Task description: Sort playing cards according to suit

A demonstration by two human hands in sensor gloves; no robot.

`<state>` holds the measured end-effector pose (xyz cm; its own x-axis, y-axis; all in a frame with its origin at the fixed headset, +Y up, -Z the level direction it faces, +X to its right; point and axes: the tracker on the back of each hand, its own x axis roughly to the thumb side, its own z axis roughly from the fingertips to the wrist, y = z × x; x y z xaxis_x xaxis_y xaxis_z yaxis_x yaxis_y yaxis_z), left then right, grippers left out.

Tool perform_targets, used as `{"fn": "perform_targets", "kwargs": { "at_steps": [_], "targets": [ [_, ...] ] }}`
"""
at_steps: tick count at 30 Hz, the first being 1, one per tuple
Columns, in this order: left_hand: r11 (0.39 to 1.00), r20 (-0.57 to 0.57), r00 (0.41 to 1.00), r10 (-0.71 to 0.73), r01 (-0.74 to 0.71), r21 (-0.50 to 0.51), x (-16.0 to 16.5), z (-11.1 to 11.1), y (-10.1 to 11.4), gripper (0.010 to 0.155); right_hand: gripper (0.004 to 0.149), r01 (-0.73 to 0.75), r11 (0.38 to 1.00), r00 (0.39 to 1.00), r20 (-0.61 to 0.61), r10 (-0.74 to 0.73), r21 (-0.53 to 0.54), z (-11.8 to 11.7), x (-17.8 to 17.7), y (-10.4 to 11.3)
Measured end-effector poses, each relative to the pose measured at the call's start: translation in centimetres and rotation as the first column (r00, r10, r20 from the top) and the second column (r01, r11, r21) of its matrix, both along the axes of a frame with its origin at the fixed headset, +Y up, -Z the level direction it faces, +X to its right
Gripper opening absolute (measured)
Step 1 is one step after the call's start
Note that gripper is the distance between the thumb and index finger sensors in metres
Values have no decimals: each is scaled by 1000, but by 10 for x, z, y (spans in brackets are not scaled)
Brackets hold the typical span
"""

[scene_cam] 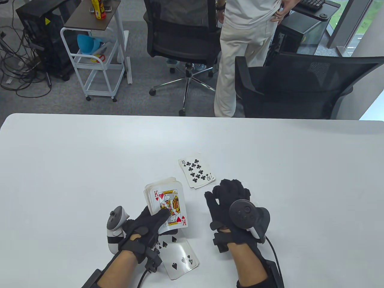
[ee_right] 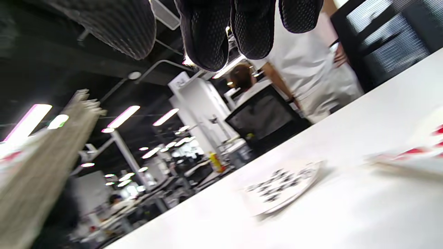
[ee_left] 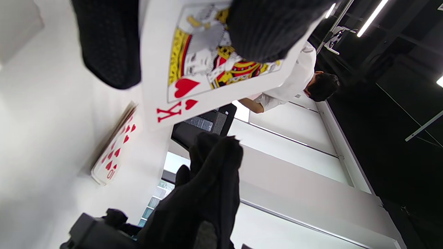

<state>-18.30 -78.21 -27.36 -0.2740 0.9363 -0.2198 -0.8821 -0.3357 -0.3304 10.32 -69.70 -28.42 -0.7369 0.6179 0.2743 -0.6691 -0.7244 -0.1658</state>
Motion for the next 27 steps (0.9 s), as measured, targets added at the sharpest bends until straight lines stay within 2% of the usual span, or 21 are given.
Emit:
{"fn": "perform_targets", "kwargs": {
  "at_steps": [4, 11, 19, 27],
  "targets": [
    [1000, -10, 1000, 1, -1, -6, -2, 0, 0, 62, 53, 16, 1000, 996, -85, -16, 2, 5, -20, -2],
    [1000, -31, 999, 8, -9, -13, -3, 1, 0, 61, 58, -21, 999, 987, -159, 17, -25, 11, -39, -8],
    [1000, -35, 999, 11, -12, -17, -2, 1, -1, 61, 67, -67, 997, 982, -177, 62, -26, 16, -52, -14],
    [1000, -30, 999, 13, -13, -21, -1, 2, 0, 61, 64, -53, 999, 986, -156, 53, 0, 17, -55, -15]
  ]
}}
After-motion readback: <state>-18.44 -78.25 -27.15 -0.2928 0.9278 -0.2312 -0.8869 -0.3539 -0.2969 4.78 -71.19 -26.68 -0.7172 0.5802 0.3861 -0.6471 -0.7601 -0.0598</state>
